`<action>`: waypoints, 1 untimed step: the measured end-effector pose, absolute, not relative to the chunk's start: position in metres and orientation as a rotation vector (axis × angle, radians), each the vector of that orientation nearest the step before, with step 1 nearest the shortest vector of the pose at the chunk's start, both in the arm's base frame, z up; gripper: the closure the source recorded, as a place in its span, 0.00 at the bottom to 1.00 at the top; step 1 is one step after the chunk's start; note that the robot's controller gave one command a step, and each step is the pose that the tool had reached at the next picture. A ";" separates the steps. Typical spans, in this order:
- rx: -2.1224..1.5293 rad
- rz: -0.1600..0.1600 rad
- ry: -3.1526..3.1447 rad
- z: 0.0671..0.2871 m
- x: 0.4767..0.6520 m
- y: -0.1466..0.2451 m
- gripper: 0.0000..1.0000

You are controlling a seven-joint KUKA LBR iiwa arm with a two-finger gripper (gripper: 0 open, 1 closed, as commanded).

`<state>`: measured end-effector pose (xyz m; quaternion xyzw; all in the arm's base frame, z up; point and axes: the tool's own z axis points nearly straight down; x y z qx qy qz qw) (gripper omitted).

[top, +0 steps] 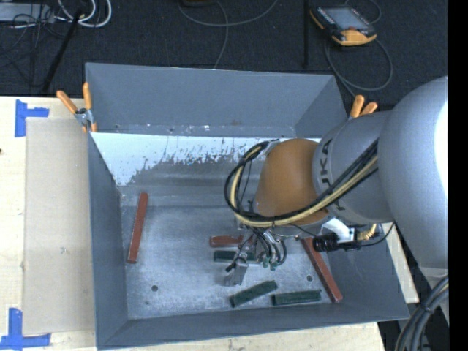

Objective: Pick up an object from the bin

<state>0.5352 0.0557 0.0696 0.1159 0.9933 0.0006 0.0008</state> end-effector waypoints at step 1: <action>0.366 0.001 3.117 0.071 0.536 0.055 1.00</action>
Offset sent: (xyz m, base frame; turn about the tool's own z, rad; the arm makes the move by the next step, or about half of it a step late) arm 0.0000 0.0000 0.0000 0.0000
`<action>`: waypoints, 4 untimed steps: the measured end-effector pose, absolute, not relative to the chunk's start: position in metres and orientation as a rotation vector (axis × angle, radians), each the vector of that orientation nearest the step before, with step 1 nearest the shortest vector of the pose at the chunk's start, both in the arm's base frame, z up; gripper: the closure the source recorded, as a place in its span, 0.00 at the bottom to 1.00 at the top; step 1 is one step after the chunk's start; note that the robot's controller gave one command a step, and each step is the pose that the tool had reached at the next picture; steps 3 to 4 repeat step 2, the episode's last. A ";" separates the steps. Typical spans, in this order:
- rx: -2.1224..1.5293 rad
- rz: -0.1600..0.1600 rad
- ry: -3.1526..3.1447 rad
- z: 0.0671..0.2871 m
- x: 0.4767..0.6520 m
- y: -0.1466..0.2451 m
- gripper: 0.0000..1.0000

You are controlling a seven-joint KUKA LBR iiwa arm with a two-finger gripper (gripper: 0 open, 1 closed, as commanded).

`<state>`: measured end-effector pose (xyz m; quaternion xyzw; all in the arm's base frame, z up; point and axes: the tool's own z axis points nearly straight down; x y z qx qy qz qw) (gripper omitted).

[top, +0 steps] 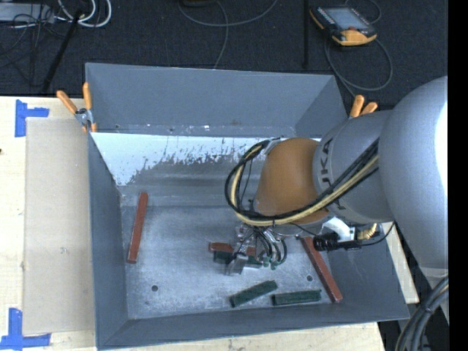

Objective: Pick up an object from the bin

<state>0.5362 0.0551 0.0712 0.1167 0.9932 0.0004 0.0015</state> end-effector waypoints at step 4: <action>0.370 0.002 3.118 0.129 0.537 0.055 1.00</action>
Offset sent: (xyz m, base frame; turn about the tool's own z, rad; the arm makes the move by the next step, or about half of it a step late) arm 0.0002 0.0000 0.0252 0.0000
